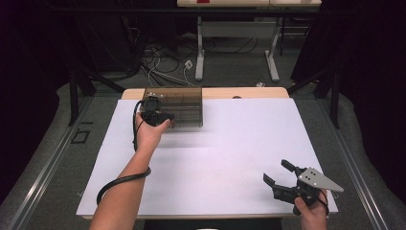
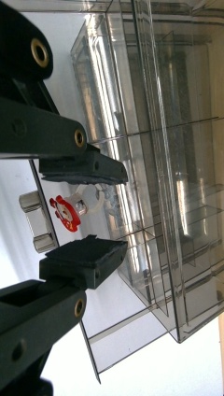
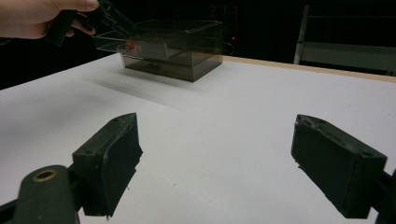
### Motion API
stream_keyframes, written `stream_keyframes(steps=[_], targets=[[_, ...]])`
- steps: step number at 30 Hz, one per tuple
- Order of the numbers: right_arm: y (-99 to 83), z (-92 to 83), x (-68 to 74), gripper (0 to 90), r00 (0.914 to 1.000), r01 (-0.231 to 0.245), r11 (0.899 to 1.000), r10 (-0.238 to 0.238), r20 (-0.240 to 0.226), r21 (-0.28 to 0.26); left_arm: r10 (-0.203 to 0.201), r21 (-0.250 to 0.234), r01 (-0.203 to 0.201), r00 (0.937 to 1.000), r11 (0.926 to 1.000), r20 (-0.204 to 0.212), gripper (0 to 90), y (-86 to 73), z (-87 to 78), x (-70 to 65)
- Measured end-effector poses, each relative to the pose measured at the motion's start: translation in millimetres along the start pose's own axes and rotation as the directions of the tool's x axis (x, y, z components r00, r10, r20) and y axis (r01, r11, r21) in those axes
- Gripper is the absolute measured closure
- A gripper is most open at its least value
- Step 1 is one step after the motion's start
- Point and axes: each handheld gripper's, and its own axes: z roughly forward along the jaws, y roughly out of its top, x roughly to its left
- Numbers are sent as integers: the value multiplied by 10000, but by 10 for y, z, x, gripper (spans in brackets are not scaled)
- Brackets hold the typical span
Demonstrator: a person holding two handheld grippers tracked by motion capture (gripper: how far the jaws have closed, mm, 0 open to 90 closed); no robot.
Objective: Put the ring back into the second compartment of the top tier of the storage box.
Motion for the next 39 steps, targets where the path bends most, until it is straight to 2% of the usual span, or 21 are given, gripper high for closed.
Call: stream_keyframes(steps=[7, 9, 16, 25, 29, 35, 39], targets=[[5, 13, 5, 149, 10000, 9, 10000, -9, 3, -60, -41, -187, 40, 10000, 9998, -39, 542, -3, -37, 6], [6, 24, 6, 149, 9999, 1, 10000, -1, -117, -10, -36, -271, 37, 10000, 9996, 17, 532, -4, -46, 2], [11, 31, 20, 149, 9998, 60, 10000, -59, -171, 14, 107, -512, -104, 9999, 9986, 58, 481, 1, -94, -10], [10, 39, 22, 149, 9999, 26, 10000, -26, -167, -5, 865, -784, -855, 9962, 9932, 86, 401, 21, -184, -65], [9, 44, 18, 149, 9998, 51, 10000, -51, -180, 1, 1174, -928, -1167, 9931, 9888, 21, 365, 15, -237, -84], [11, 40, 20, 149, 9999, 21, 10000, -21, -171, -13, 1700, -1206, -1700, 9854, 9780, -104, 320, -20, -320, -112], [11, 42, 22, 149, 9998, 65, 10000, -65, -172, -7, 1740, -1513, -1705, 9847, 9737, 97, 312, -51, -387, -104]])
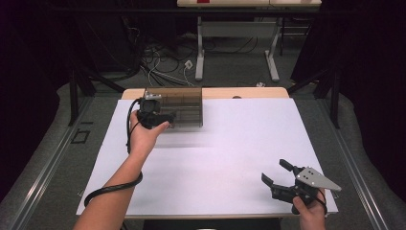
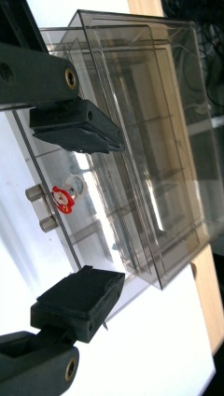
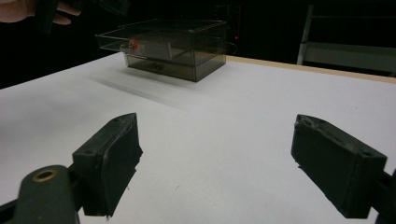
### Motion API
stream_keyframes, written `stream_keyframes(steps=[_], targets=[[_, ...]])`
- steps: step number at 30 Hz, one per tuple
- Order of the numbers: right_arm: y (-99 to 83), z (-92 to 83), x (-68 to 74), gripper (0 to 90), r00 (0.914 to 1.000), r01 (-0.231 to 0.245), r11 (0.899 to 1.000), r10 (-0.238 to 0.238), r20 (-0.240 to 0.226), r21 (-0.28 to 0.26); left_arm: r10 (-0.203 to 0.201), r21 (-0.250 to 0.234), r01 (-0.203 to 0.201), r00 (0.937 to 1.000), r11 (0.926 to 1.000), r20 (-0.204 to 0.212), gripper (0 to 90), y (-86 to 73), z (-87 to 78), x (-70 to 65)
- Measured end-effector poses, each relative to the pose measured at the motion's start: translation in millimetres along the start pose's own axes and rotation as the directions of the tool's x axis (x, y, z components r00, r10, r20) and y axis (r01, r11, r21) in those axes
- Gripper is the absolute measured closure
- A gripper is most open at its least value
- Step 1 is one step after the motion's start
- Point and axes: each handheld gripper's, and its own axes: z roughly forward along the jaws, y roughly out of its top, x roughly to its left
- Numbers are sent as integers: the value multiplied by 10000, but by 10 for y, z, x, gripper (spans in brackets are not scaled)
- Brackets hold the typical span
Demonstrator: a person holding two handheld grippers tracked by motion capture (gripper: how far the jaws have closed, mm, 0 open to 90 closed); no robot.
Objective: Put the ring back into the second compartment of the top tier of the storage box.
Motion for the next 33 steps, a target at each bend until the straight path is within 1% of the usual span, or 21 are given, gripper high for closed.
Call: stream_keyframes(steps=[3, 4, 7, 8, 9, 10, 12, 14, 16, 18, 21, 24, 27, 30, 33], targets=[[0, 1, 0, 149, 10000, 1, 10000, -1, 9, 9, -72, -223, 79, 9995, 9997, 316, 308, -14, -65, 15], [0, -1, -1, 149, 10000, 4, 10000, -4, 22, 35, -50, -252, 59, 9994, 9997, 346, 307, -20, -87, 22], [-1, 0, -3, 149, 10000, 18, 10000, -18, 29, 33, -238, -429, 261, 9984, 9987, 521, 307, -42, -139, 32], [-1, -1, -2, 149, 10000, 2, 10000, -2, 33, 35, -270, -389, 295, 9976, 9988, 643, 307, -49, -160, 38], [0, 0, -2, 149, 10000, 19, 10000, -19, 23, 33, -284, -483, 316, 9974, 9983, 667, 307, -59, -173, 38], [-1, 3, 0, 149, 10000, 5, 10000, -5, 18, -1, -217, -512, 253, 9973, 9984, 702, 307, -69, -189, 40], [-1, 4, 2, 149, 10000, 10, 10000, -10, 30, -22, -193, -518, 229, 9973, 9984, 704, 303, -86, -217, 37], [-2, 4, 2, 149, 10000, 6, 10000, -6, 36, -23, -144, -500, 187, 9962, 9986, 855, 302, -107, -258, 30], [-2, 0, 2, 149, 10000, -15, 10000, 15, 53, 30, -245, -429, 283, 9959, 9987, 876, 286, -132, -288, 6], [-2, 2, 3, 149, 10000, -10, 10000, 10, 40, 11, -101, -410, 148, 9938, 9991, 1110, 280, -163, -335, -6], [-3, 3, 4, 149, 10000, 16, 10000, -15, 36, -30, -41, -375, 91, 9914, 9993, 1309, 271, -214, -387, -35], [-3, 1, 2, 149, 10000, 7, 10000, -7, 49, -12, 128, -358, -74, 9880, 9993, 1539, 236, -277, -431, -57], [-4, 3, 10, 149, 10000, -12, 10000, 12, 56, -40, 238, -491, -158, 9856, 9987, 1671, 199, -340, -464, -89], [0, -4, 9, 149, 10000, 18, 10000, -18, 48, 43, 377, -589, -275, 9832, 9979, 1786, 165, -399, -509, -123], [0, -7, 8, 149, 10000, 30, 10000, -30, 40, 42, 474, -771, -334, 9811, 9965, 1876, 155, -460, -553, -164]])
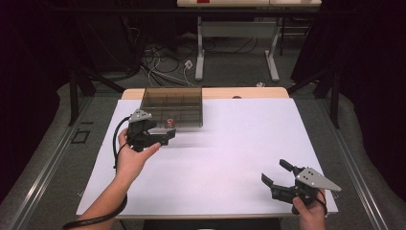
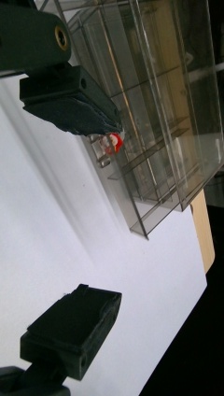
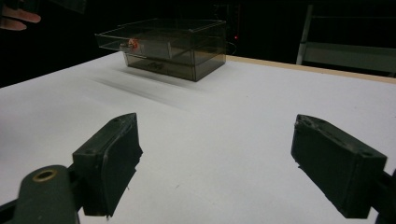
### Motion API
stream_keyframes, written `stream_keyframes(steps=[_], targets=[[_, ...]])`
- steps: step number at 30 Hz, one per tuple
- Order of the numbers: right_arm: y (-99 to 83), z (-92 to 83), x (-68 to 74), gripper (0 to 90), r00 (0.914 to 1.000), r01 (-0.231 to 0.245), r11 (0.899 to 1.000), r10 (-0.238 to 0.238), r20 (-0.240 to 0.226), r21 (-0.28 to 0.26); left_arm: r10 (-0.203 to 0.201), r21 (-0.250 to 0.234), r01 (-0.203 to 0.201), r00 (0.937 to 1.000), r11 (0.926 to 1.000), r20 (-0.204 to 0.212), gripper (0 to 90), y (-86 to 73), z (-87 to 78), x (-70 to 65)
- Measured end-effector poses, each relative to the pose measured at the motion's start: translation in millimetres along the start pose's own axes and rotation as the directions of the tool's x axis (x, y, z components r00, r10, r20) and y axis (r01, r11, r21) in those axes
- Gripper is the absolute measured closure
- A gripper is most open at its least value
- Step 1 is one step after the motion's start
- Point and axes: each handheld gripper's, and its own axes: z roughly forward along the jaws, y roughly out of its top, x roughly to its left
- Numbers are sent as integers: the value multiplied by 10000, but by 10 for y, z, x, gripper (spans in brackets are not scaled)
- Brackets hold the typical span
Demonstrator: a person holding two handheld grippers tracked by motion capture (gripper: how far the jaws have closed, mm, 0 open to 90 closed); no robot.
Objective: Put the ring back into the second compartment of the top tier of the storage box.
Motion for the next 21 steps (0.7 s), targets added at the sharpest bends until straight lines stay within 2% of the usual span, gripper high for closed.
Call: stream_keyframes(steps=[12, 17, 21], targets=[[-1, -3, 5, 149, 10000, -1, 10000, 1, 3, 7, -155, -445, 171, 9992, 9989, 371, 47, -258, -143, -114], [-1, -7, 9, 149, 10000, -30, 10000, 30, 34, 52, 57, -653, -15, 9979, 9979, 643, 4, -397, -216, -146], [-2, -4, 14, 149, 10000, -40, 10000, 40, 23, 21, 94, -733, -47, 9979, 9973, 635, 4, -500, -255, -172]])
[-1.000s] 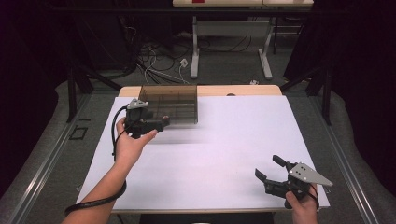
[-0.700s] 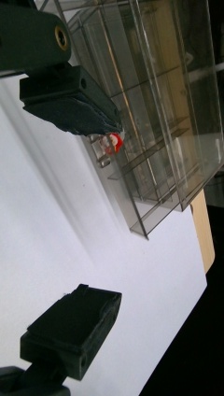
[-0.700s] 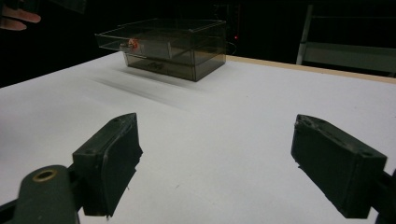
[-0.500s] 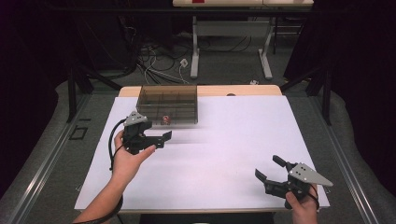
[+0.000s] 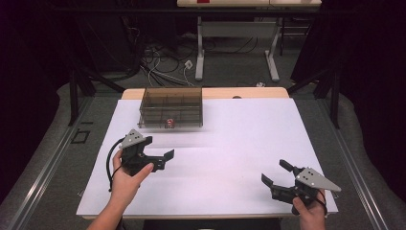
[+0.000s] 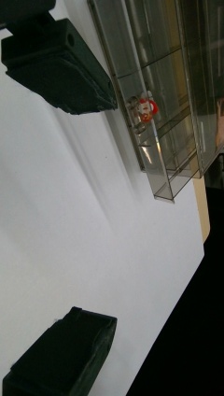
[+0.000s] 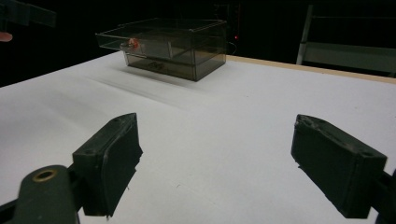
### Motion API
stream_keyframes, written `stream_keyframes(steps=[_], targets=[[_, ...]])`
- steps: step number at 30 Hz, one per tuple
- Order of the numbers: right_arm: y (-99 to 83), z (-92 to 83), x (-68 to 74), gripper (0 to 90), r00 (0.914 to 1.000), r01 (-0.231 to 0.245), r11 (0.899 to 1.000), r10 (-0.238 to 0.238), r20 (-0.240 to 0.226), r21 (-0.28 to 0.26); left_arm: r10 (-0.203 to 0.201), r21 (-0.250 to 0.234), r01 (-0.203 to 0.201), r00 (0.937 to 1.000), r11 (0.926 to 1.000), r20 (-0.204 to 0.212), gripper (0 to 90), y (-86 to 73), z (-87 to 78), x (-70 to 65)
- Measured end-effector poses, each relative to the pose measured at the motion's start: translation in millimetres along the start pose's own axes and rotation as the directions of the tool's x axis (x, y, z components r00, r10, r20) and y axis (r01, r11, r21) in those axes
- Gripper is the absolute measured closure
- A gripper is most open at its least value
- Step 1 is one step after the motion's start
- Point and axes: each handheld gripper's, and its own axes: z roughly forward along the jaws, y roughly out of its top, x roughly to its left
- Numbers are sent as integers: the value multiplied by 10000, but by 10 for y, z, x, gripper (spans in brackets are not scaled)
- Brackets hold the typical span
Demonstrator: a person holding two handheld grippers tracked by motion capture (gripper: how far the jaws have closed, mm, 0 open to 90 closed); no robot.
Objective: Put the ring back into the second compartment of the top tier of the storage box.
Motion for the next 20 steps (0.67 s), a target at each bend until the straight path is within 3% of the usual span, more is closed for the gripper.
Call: stream_keyframes(steps=[10, 14, 20], targets=[[0, 1, 3, 149, 10000, 11, 10000, -11, 6, -25, 133, -381, -127, 9998, 9992, 166, 4, -298, -132, -52], [-2, 3, 5, 149, 10000, 45, 10000, -45, -2, -19, 496, -390, -491, 9987, 9980, 98, 4, -404, -158, -51], [-4, 7, 5, 149, 10000, 70, 10000, -70, 27, -2, 330, -483, -328, 9994, 9983, 44, 4, -511, -174, -26]])
